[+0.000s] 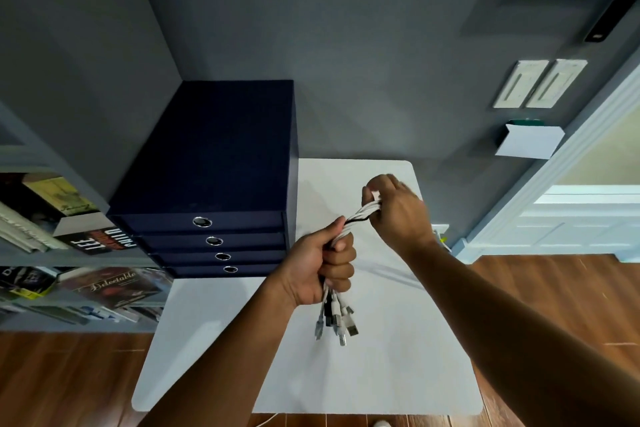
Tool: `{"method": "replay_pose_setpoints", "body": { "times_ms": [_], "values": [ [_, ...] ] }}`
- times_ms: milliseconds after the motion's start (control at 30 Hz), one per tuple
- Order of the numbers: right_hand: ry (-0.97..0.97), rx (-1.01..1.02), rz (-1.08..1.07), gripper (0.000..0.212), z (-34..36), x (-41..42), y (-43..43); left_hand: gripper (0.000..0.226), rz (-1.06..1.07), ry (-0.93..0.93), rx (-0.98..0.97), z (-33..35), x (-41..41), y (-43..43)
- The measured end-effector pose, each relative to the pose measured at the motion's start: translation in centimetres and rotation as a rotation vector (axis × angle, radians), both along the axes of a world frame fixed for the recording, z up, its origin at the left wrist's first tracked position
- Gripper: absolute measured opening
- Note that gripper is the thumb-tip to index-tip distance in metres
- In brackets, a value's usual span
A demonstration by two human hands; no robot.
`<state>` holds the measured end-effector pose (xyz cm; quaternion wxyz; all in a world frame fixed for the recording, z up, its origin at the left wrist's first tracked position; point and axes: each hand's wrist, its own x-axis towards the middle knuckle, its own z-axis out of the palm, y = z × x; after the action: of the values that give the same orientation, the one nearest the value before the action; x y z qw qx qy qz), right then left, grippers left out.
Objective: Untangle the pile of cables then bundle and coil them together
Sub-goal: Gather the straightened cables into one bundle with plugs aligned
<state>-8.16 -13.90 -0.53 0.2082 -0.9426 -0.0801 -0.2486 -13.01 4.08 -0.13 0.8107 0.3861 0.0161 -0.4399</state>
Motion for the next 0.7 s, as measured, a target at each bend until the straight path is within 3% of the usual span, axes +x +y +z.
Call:
{"method": "replay_pose_setpoints", "body": {
  "times_ms": [100, 167, 233, 300, 467, 600, 700],
  "values": [
    [-0.240, -0.041, -0.025, 0.036, 2.3, 0.6, -0.1, 0.046, -0.070, 0.005, -0.164, 1.1, 0.5, -0.2],
    [-0.034, 0.026, 0.096, 0.037, 3.1, 1.2, -0.5, 0.047, -0.061, 0.002, -0.180, 1.5, 1.2, 0.2],
    [0.365, 0.229, 0.198, 0.024, 3.2, 1.7, -0.6, 0.048, -0.014, 0.006, -0.130, 1.5, 1.7, 0.7],
    [0.605, 0.369, 0.220, 0.023, 3.1, 1.5, -0.5, 0.047, 0.039, 0.014, -0.061, 1.1, 1.9, 1.0],
    [0.930, 0.740, 0.384, 0.042, 2.8, 0.2, -1.4, 0.046, 0.144, 0.034, 0.039, -0.7, 1.5, 1.0],
    [1.254, 1.101, 0.481, 0.043, 1.9, 0.0, -3.2, 0.045, 0.175, 0.044, 0.049, -1.2, 1.8, 1.3],
    [1.338, 1.242, 0.560, 0.041, 0.9, -0.7, -5.0, 0.043, 0.136, 0.012, 0.098, -0.9, 2.1, 1.2]
  ]
}}
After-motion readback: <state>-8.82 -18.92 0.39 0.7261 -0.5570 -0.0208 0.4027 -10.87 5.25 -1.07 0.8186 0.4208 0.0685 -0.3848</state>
